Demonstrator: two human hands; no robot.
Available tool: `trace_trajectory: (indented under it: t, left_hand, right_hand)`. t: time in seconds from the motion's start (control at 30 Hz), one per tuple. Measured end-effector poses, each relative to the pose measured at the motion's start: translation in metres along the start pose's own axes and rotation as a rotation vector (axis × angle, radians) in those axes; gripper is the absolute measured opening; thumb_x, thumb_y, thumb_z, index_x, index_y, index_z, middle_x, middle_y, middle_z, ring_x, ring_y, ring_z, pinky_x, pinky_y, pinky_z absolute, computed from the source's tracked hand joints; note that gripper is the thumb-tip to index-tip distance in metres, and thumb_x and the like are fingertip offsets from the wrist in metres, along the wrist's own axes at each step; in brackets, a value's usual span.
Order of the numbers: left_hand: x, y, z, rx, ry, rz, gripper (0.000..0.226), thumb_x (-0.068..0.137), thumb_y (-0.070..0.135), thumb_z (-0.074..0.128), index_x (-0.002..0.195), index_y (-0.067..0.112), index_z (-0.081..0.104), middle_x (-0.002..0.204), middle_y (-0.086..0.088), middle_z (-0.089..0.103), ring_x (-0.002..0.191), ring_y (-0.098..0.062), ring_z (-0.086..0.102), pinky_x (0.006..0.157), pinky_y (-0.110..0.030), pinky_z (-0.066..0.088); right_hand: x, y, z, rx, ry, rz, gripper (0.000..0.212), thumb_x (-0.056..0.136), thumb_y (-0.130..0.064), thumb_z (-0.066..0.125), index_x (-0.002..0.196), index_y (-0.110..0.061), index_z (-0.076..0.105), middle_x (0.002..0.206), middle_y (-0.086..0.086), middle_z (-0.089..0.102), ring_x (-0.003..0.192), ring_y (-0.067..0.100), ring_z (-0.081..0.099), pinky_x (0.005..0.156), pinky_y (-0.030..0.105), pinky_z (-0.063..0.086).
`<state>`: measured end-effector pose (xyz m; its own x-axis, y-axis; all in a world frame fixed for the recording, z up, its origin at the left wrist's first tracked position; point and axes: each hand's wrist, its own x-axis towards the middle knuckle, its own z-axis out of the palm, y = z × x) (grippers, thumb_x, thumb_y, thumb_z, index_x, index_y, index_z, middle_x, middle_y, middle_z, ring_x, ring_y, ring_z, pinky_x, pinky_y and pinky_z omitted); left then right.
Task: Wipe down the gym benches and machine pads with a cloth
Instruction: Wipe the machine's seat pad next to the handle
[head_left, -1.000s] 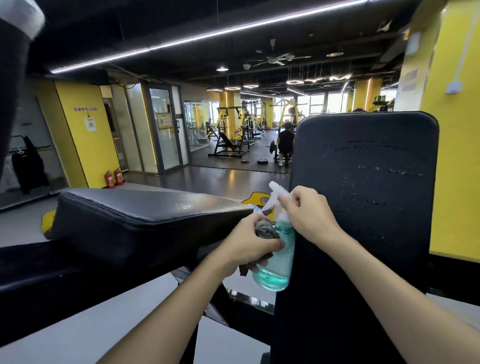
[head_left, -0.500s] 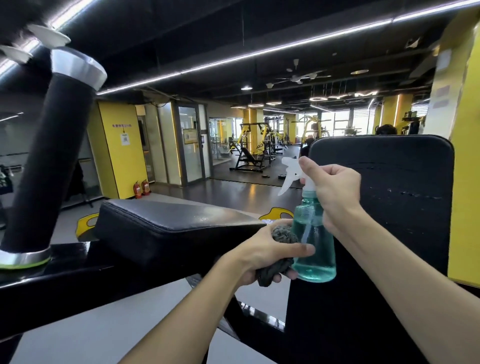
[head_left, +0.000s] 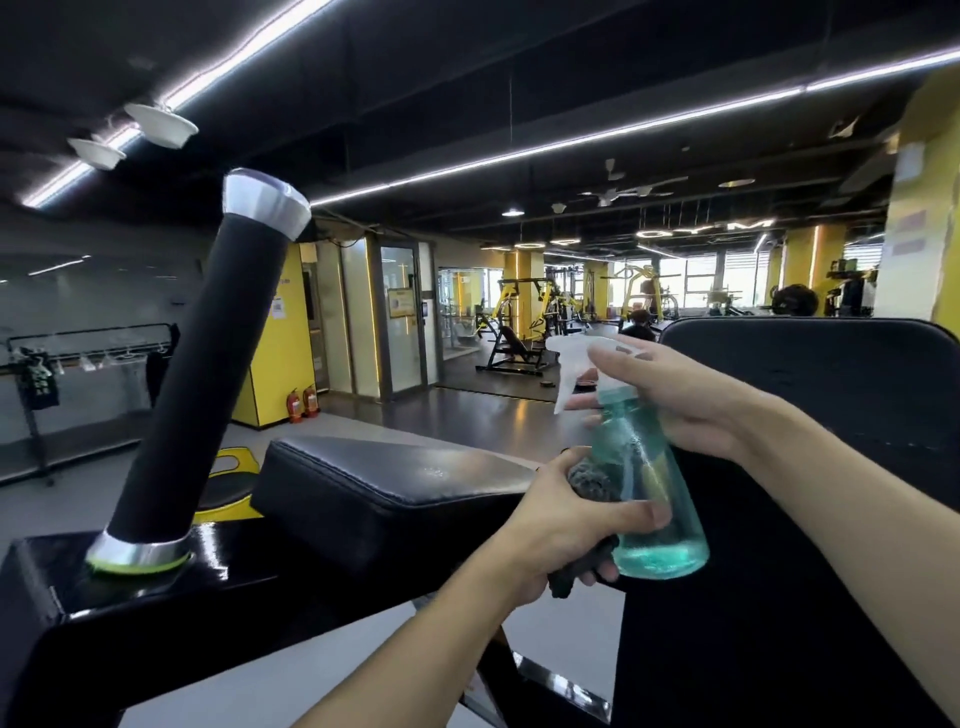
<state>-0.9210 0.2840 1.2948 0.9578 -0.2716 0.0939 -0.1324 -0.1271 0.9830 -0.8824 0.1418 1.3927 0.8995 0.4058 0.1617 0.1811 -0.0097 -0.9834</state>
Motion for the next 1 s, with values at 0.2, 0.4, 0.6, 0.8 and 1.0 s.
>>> trace_trajectory:
  t: [0.2,0.4,0.6,0.8,1.0]
  left_hand:
    - [-0.013,0.012,-0.008,0.094,-0.019,0.051,0.051,0.074,0.031,0.087,0.113,0.023,0.056,0.064,0.002,0.065,0.044,-0.016,0.054,0.044,-0.031,0.038]
    - [-0.043,0.039,-0.021,0.322,0.249,0.28,0.025,0.088,0.028,0.068,0.107,0.033,0.052,0.076,-0.006,0.068,0.047,-0.022,0.064,0.043,-0.032,0.05]
    - [-0.065,0.071,-0.047,0.527,0.611,0.592,0.022,0.087,0.029,0.07,0.097,0.036,0.052,0.081,0.008,0.06,0.067,-0.02,0.068,0.057,-0.045,0.06]
    - [-0.071,0.089,-0.094,0.479,0.93,0.556,0.021,0.089,0.024,0.068,0.09,0.032,0.049,0.084,0.008,0.057,0.074,-0.025,0.068,0.06,-0.046,0.06]
    - [-0.075,0.079,-0.116,0.485,1.076,0.435,0.02,0.088,0.031,0.066,0.088,0.033,0.047,0.083,0.006,0.062,0.068,-0.026,0.07,0.062,-0.048,0.06]
  right_hand:
    - [0.008,-0.001,0.007,-0.129,-0.175,0.011,0.042,0.094,-0.027,0.059,0.124,0.002,0.055,0.12,0.018,0.068,0.111,0.035,0.066,0.093,0.049,0.054]
    - [0.017,0.015,-0.001,-0.088,-0.034,0.046,0.027,0.079,0.007,0.058,0.105,0.007,0.061,0.091,0.021,0.073,0.072,0.031,0.066,0.075,0.042,0.058]
    - [0.013,0.029,-0.005,-0.424,-0.173,0.245,0.016,0.086,-0.001,0.062,0.101,0.005,0.061,0.099,0.018,0.074,0.078,0.037,0.069,0.062,0.034,0.055]
    - [0.012,0.026,-0.005,-0.545,-0.2,0.287,0.017,0.083,0.003,0.054,0.098,0.008,0.062,0.098,0.017,0.074,0.07,0.036,0.065,0.058,0.032,0.053]
    - [0.01,0.023,0.005,-0.655,-0.246,0.283,0.026,0.075,0.005,0.045,0.064,-0.009,0.065,0.074,0.016,0.066,0.068,0.036,0.065,0.06,0.033,0.053]
